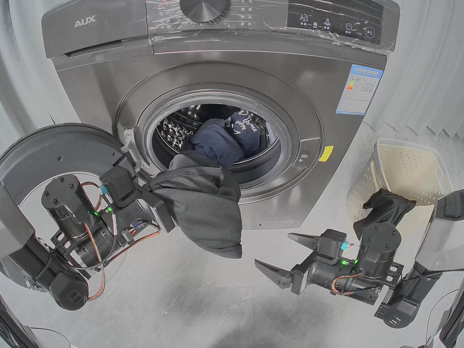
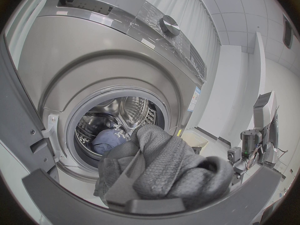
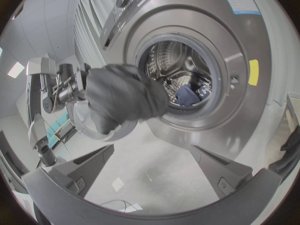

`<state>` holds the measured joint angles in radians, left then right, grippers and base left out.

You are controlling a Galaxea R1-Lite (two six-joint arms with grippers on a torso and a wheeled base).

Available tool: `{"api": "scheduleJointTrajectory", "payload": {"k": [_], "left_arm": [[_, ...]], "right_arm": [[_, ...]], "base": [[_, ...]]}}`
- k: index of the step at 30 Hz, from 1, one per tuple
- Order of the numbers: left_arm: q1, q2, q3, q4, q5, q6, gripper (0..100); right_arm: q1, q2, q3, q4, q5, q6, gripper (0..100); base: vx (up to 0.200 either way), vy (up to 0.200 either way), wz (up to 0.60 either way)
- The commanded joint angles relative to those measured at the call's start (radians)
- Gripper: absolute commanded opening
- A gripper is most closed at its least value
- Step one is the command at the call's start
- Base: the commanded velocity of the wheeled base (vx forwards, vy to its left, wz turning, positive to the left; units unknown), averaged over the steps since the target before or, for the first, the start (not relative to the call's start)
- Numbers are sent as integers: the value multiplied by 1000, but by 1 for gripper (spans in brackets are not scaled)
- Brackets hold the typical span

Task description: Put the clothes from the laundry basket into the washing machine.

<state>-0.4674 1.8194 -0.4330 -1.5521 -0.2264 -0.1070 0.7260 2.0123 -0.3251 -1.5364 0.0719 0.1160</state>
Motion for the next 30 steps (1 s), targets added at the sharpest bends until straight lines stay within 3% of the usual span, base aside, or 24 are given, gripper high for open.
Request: {"api": "scheduleJointTrajectory", "payload": {"k": [1, 4, 10, 30], "left_arm": [[3, -46, 31, 1, 2, -6, 0], [4, -51, 46, 1, 2, 0, 0], [7, -45, 69, 1, -1, 12, 0], [27, -46, 131, 1, -1, 15, 0]], "right_arm": [[-68, -50, 95, -4, 34, -13, 100], [-80, -53, 118, -4, 58, -13, 100], [-89, -46, 116, -4, 54, -15, 100], [-100, -55, 104, -4, 54, -15, 100]], "base": [[0, 0, 0], [0, 0, 0], [0, 0, 0], [0, 0, 0]]}}
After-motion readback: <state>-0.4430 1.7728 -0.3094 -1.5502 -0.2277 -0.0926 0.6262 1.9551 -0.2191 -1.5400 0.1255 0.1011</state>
